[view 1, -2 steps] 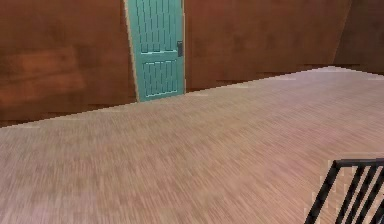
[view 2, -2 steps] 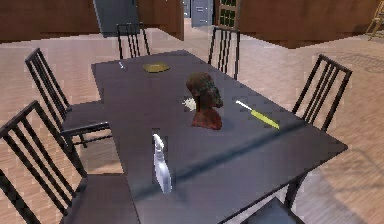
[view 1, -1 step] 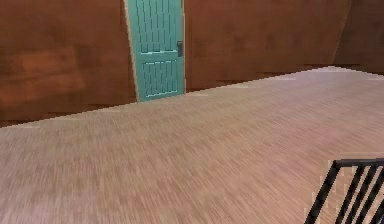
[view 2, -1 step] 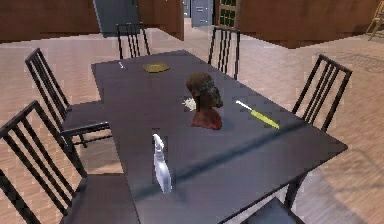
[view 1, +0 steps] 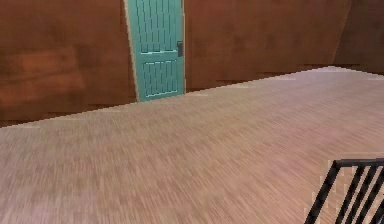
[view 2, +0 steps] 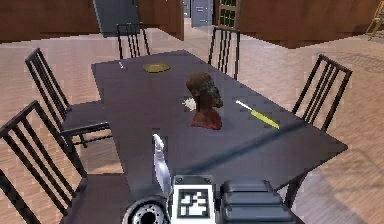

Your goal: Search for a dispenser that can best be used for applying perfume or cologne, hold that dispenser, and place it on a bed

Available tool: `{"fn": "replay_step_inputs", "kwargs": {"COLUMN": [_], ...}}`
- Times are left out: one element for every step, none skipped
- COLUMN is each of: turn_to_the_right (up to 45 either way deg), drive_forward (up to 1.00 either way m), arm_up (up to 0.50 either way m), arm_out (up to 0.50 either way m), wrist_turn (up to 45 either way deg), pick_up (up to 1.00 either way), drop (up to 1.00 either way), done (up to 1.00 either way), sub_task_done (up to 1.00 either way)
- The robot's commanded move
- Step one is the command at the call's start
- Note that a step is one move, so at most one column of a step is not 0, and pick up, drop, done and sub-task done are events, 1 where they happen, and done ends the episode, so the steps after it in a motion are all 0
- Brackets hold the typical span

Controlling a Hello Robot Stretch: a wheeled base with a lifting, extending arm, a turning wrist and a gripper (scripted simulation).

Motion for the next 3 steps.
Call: {"fn": "replay_step_inputs", "kwargs": {"turn_to_the_right": [0.0, 0.0, 0.0], "drive_forward": [0.0, 0.0, 0.0], "arm_up": [0.0, 0.0, 0.0], "arm_out": [0.14, 0.0, 0.0], "wrist_turn": [0.0, 45.0, 45.0], "pick_up": [0.0, 0.0, 0.0], "drop": [0.0, 0.0, 0.0], "done": [0.0, 0.0, 0.0], "sub_task_done": [0.0, 0.0, 0.0]}}
